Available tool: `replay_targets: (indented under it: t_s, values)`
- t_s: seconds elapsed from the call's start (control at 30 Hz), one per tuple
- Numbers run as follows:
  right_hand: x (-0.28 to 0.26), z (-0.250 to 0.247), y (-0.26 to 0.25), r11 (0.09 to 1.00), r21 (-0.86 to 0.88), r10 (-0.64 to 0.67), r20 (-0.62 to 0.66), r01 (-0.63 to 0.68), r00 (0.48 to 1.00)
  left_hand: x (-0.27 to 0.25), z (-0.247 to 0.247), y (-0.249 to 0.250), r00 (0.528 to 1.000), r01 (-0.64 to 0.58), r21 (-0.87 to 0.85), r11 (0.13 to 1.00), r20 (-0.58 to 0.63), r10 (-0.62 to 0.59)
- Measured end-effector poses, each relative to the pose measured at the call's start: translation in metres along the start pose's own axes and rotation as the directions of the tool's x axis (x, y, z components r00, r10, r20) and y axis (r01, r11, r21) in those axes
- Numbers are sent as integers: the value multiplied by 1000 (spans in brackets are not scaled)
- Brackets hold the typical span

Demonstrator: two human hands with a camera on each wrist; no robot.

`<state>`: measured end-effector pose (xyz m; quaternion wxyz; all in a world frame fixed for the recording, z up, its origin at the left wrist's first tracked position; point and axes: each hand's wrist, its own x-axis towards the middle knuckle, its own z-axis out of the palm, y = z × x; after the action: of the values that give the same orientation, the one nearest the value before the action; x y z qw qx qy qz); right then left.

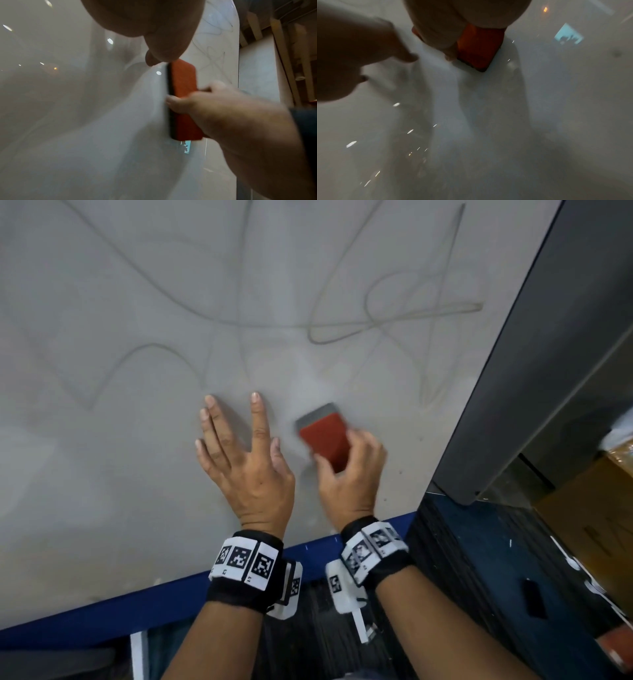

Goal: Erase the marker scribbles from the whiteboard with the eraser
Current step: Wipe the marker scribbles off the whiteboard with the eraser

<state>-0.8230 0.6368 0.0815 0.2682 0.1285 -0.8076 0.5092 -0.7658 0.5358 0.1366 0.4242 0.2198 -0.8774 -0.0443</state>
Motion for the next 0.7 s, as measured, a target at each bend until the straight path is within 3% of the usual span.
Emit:
replay_targets:
  t_s: [0.07,0.13,0.2,0.27,0.4,0.47,0.57,0.6,0.63,0.7]
  values:
    - [17,-14,28,972,118,220,-139,-204,966,0,0,-2,1000,-12,3,1000,-3,12]
    - [35,-26,48,893,264,430,-267,-364,863,1,0,-2,1000,-14,-2,1000,-5,14]
    - [46,-28,48,849,315,516,-323,-424,793,0,0,-1,1000,-11,-9,1000,-10,11]
    - [47,-23,30,859,309,497,-318,-408,807,0,1,2,1000,-2,-16,1000,-15,2]
    - [38,-27,21,950,175,291,-210,-257,933,0,2,3,999,8,-21,1000,-31,-9]
    - [52,-41,38,928,194,361,-256,-318,897,0,2,3,999,7,-23,1000,-35,-8]
    - [79,-55,42,819,349,566,-365,-455,740,1,2,4,999,10,-31,999,-41,-12]
    - [81,-53,33,827,341,556,-377,-447,741,1,2,4,999,10,-33,999,-42,-12]
    - [77,-48,21,850,322,519,-371,-418,770,1,2,5,999,11,-34,999,-42,-13]
    - [58,-34,-1,919,257,368,-294,-298,882,1,4,5,999,20,-28,999,-45,-21]
